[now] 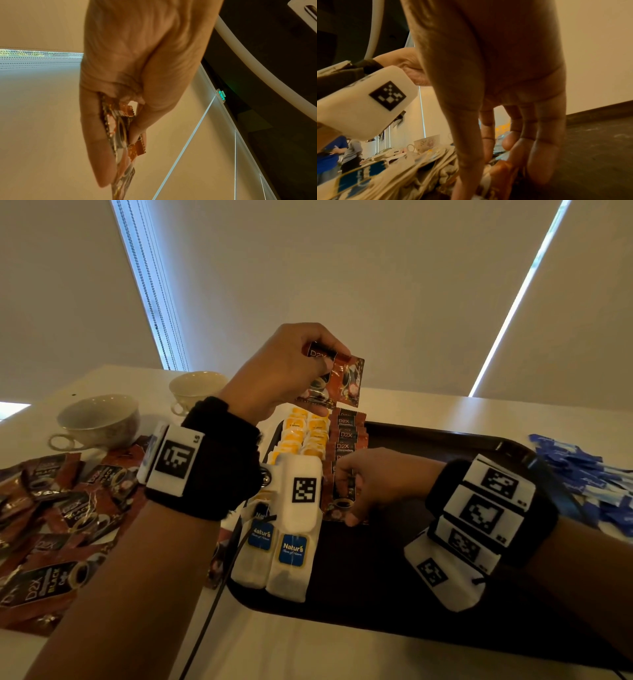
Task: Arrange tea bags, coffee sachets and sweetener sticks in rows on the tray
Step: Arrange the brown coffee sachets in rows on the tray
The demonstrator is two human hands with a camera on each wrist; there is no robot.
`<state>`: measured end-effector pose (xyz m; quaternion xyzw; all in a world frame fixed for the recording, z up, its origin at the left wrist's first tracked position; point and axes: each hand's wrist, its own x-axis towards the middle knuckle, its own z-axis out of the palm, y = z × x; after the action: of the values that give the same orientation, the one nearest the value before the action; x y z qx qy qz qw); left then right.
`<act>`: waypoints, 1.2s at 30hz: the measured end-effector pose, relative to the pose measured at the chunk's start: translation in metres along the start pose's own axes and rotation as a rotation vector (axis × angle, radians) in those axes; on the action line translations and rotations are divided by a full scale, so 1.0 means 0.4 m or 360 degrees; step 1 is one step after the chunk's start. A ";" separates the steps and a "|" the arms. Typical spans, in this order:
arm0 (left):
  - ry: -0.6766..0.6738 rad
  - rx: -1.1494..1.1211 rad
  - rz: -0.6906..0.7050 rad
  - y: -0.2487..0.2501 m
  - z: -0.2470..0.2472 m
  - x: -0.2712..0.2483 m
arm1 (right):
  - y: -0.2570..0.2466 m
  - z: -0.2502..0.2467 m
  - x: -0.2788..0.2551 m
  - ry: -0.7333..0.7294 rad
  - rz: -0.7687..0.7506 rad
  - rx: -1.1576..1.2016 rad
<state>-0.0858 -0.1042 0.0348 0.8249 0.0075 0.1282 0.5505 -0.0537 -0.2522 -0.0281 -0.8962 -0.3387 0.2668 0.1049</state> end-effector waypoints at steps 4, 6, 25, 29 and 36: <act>-0.0032 0.0010 -0.0001 -0.002 -0.005 0.000 | 0.015 -0.025 -0.016 0.0186 -0.0037 0.0139; -0.0053 0.0034 0.0002 -0.003 -0.006 0.000 | 0.025 -0.045 -0.024 0.0475 -0.0046 0.0270; 0.0052 0.0328 0.0215 -0.021 0.002 0.015 | -0.016 -0.067 -0.028 0.1383 -0.0344 0.1091; 0.0089 0.0337 0.0220 -0.022 0.008 0.019 | -0.018 -0.067 -0.040 0.1267 -0.0341 0.1434; 0.0244 0.0021 0.0166 -0.020 -0.004 0.019 | 0.021 -0.073 -0.068 0.0981 -0.0164 0.1734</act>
<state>-0.0777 -0.0984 0.0296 0.8156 0.0074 0.2193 0.5353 -0.0502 -0.2768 0.0044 -0.7323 -0.1511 0.1249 0.6521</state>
